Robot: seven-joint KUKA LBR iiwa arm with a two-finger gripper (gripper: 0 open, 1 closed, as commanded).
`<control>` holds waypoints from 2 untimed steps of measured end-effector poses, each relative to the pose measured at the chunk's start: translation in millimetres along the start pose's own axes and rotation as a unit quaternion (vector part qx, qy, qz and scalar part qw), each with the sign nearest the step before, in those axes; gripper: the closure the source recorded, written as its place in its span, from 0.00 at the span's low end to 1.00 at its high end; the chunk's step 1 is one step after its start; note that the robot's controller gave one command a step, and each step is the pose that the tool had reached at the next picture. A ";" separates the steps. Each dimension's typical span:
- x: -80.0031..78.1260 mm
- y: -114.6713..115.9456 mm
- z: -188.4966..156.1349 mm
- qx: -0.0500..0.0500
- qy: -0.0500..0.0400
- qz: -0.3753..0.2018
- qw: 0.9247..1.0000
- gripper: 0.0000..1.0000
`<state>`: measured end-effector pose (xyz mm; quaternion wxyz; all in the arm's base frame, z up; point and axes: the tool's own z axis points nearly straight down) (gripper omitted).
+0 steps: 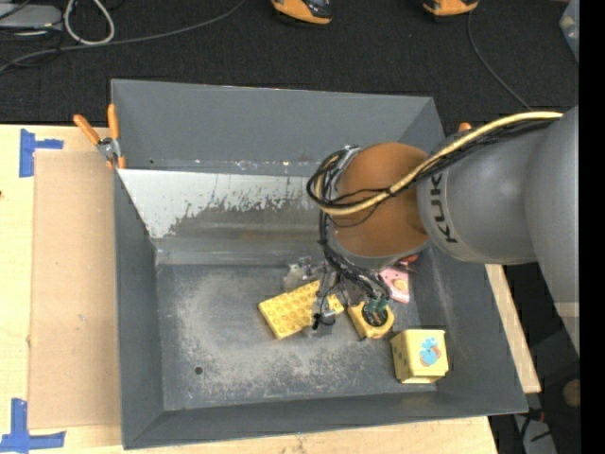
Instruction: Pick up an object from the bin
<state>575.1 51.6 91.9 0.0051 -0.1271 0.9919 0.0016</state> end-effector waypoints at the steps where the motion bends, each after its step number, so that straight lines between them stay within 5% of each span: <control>1: 2.1 1.1 -32.0 -0.001 0.005 0.001 1.000 1.00; 2: 0.0 1.6 -69.5 -0.001 0.002 0.002 1.000 1.00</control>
Offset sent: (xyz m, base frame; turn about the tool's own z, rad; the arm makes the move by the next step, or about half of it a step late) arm -0.0024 0.0003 0.0748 0.0014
